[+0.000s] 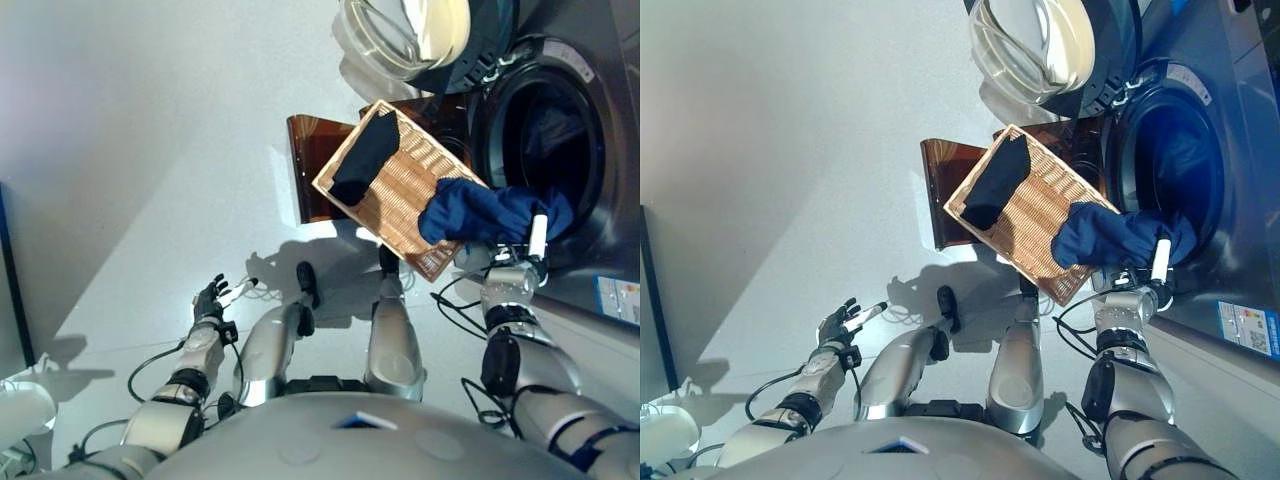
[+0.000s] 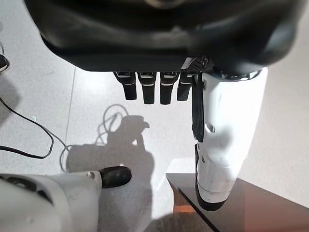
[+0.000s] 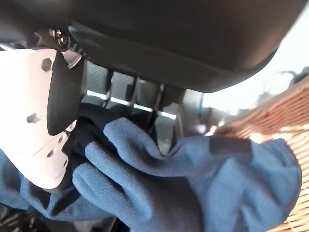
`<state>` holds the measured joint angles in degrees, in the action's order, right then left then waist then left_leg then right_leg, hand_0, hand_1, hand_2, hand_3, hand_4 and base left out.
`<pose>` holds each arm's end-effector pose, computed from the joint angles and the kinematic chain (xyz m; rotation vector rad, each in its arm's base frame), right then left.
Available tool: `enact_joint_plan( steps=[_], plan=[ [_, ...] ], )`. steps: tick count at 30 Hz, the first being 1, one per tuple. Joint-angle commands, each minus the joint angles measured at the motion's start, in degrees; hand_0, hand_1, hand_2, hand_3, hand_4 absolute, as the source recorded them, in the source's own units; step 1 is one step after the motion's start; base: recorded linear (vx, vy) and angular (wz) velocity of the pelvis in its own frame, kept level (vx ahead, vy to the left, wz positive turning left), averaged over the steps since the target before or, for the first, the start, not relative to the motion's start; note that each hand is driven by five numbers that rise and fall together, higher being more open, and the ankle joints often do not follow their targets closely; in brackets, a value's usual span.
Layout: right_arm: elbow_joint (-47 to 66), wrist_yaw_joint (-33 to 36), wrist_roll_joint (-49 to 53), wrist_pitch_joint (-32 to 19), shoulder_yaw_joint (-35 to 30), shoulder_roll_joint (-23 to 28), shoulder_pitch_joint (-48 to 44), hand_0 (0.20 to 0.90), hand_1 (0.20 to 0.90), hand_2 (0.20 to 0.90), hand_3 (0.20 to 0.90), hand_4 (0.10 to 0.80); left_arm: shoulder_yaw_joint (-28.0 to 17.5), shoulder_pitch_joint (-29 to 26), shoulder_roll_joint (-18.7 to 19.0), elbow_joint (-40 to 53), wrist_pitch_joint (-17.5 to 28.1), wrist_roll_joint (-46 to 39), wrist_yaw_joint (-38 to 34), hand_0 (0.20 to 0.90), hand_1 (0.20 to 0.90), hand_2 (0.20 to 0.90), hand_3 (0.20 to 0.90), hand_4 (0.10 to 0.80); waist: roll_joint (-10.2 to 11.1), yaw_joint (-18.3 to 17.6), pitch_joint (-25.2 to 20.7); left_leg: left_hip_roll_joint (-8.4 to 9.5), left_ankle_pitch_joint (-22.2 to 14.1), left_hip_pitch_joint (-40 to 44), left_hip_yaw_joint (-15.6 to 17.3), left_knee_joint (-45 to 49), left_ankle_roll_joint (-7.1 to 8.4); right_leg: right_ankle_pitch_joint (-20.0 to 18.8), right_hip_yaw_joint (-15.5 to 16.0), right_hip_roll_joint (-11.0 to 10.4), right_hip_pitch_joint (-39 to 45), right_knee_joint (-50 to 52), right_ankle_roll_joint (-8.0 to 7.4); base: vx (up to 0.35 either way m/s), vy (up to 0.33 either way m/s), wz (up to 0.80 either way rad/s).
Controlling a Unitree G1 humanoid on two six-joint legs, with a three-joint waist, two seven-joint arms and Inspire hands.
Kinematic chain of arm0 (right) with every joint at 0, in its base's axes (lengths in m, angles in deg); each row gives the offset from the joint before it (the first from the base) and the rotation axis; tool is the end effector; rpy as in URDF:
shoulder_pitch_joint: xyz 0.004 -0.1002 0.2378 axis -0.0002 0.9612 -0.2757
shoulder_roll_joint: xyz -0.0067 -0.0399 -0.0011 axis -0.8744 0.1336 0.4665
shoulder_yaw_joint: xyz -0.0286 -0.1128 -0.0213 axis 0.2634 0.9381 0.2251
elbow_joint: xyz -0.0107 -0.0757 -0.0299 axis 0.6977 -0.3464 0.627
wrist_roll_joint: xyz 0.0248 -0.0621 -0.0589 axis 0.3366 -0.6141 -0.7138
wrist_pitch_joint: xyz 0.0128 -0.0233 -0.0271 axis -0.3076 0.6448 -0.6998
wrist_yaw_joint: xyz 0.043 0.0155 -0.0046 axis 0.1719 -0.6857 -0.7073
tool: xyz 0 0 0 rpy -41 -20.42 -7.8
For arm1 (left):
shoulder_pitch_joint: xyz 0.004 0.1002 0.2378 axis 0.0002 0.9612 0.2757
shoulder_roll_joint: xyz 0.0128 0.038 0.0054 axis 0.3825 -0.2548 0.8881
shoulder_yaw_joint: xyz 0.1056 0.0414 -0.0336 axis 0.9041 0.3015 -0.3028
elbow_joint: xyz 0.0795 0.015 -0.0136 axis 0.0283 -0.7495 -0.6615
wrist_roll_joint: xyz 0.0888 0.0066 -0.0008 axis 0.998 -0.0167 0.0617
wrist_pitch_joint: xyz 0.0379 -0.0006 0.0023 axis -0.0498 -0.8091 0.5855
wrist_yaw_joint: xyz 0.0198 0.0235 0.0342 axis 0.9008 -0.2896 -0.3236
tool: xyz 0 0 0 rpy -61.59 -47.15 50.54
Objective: Pick up the clothes and place them into the washing machine
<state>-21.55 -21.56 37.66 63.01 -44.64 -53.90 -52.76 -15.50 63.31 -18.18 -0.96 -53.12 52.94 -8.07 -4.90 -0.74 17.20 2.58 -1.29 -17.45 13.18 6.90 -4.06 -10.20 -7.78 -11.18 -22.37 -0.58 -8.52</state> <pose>0.2216 -0.2912 -0.0188 0.9696 0.1636 -1.1216 0.1225 0.1977 -0.1052 -0.0743 0.8609 0.3447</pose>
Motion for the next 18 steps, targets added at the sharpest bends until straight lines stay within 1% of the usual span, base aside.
enact_joint_plan(
  steps=[1, 2, 4, 6, 9, 12, 13, 14, 16, 18],
  plan=[
    [0.20, 0.64, -0.34, -5.57, -1.55, 10.88, -2.41, 0.200, 0.200, 0.200, 0.200, 0.300, 0.23, 2.23, 0.60, -1.46, 0.79, -0.32, -0.44, 0.900, 0.900, 0.900, 0.900, 0.800, -5.09, 0.65, -2.12, -3.92, 5.03, -1.81, -4.65, -2.85, 8.80, 8.47, 1.75, 1.65, 1.49, 7.60, -0.12, -0.024, 0.007, -0.05],
    [0.20, 0.71, -0.40, -5.54, -1.52, 10.94, -2.47, 0.200, 0.200, 0.200, 0.200, 0.300, 0.21, 2.19, 0.54, -1.50, 0.80, -0.32, -0.44, 0.900, 0.900, 0.900, 0.900, 0.800, -5.15, 0.65, -2.13, -3.95, 5.04, -1.85, -4.64, -2.87, 8.81, 8.48, 1.73, 1.68, 1.42, 7.65, -0.11, 0.000, 0.000, 0.00],
    [-0.85, 1.10, -1.84, -4.63, -0.55, 11.26, -3.00, 0.200, 0.200, 0.200, 0.200, 0.300, 0.80, 2.29, 0.13, -1.17, 0.81, -0.63, -0.34, 0.900, 0.900, 0.900, 0.900, 0.800, -6.02, 0.68, -1.80, -4.04, 5.23, -2.15, -4.41, -2.64, 8.96, 8.68, 1.79, 1.83, 0.96, 8.22, 0.07, 0.000, 0.000, 0.00],
    [-1.56, 1.40, -2.31, -4.46, -0.26, 11.23, -3.29, 0.200, 0.200, 0.200, 0.200, 0.300, 1.08, 2.30, -0.10, -1.20, 0.84, -0.88, -0.43, 0.900, 0.900, 0.900, 0.900, 0.800, -6.46, 0.52, -1.61, -4.07, 5.20, -2.28, -4.34, -2.43, 8.98, 8.83, 1.67, 2.07, 0.78, 8.50, 0.21, 0.000, 0.000, 0.00],
    [-2.95, 1.95, -3.03, -4.08, 0.42, 11.71, -4.59, 0.200, 0.200, 0.200, 0.200, 0.300, 1.32, 2.25, -0.21, -1.68, 0.84, -0.98, -0.60, 0.900, 0.900, 0.900, 0.900, 0.800, -6.85, 0.46, -1.24, -4.17, 4.91, -2.35, -3.84, -2.07, 8.73, 8.75, 1.30, 2.37, 0.39, 8.89, 0.24, -0.012, 0.011, -0.05],
    [-4.28, 2.78, -5.33, -3.16, 1.97, 11.85, -7.25, 0.200, 0.200, 0.200, 0.200, 0.300, 0.79, 3.09, -0.44, -1.86, 1.08, -1.81, -1.02, 0.900, 0.900, 0.900, 0.900, 0.800, -7.41, 0.67, -0.25, -3.99, 3.55, -2.20, -1.34, -1.50, 8.66, 7.79, 0.94, 2.43, -0.96, 8.75, -0.80, -0.005, 0.071, -0.18],
    [-4.29, 2.80, -5.36, -3.14, 2.03, 11.87, -7.38, 0.200, 0.200, 0.200, 0.200, 0.300, 0.71, 3.04, -0.48, -1.85, 1.08, -1.82, -1.03, 0.900, 0.900, 0.900, 0.900, 0.800, -7.38, 0.77, -0.22, -4.06, 3.87, -2.39, -1.17, -1.53, 8.65, 7.36, 0.74, 2.52, -1.20, 8.65, -0.77, -0.006, 0.042, -0.28],
    [-4.99, 3.25, -6.24, -2.54, 2.56, 12.16, -8.45, 0.200, 0.200, 0.200, 0.200, 0.300, 0.72, 3.09, -0.43, -1.87, 1.20, -2.03, -1.19, 0.900, 0.900, 0.900, 0.900, 0.800, -7.51, 1.02, 0.00, -4.22, 3.47, -2.06, -0.02, -1.59, 8.79, 7.18, 0.92, 2.31, -1.30, 8.51, -1.29, -0.021, 0.010, -0.24],
    [-5.35, 3.66, -6.91, -2.48, 2.78, 12.25, -8.97, 0.200, 0.200, 0.200, 0.200, 0.300, 0.71, 3.02, -0.43, -2.08, 1.25, -2.01, -1.27, 0.900, 0.900, 0.900, 0.900, 0.800, -7.64, 1.30, 0.07, -4.53, 3.95, -2.12, 0.62, -1.79, 8.88, 6.57, 0.83, 2.35, -1.68, 8.28, -1.39, 0.000, -0.008, -0.19],
    [-6.39, 4.07, -7.96, -1.83, 2.83, 13.00, -9.32, 0.200, 0.200, 0.200, 0.200, 0.300, 1.32, 3.05, -0.65, -2.40, 1.29, -1.83, -1.09, 0.900, 0.900, 0.900, 0.900, 0.800, -8.17, 1.55, -0.19, -4.85, 4.09, -1.50, 1.09, -2.24, 9.08, 6.96, 1.41, 2.18, -1.44, 8.40, -1.45, 0.044, -0.016, -0.35]
  ],
)
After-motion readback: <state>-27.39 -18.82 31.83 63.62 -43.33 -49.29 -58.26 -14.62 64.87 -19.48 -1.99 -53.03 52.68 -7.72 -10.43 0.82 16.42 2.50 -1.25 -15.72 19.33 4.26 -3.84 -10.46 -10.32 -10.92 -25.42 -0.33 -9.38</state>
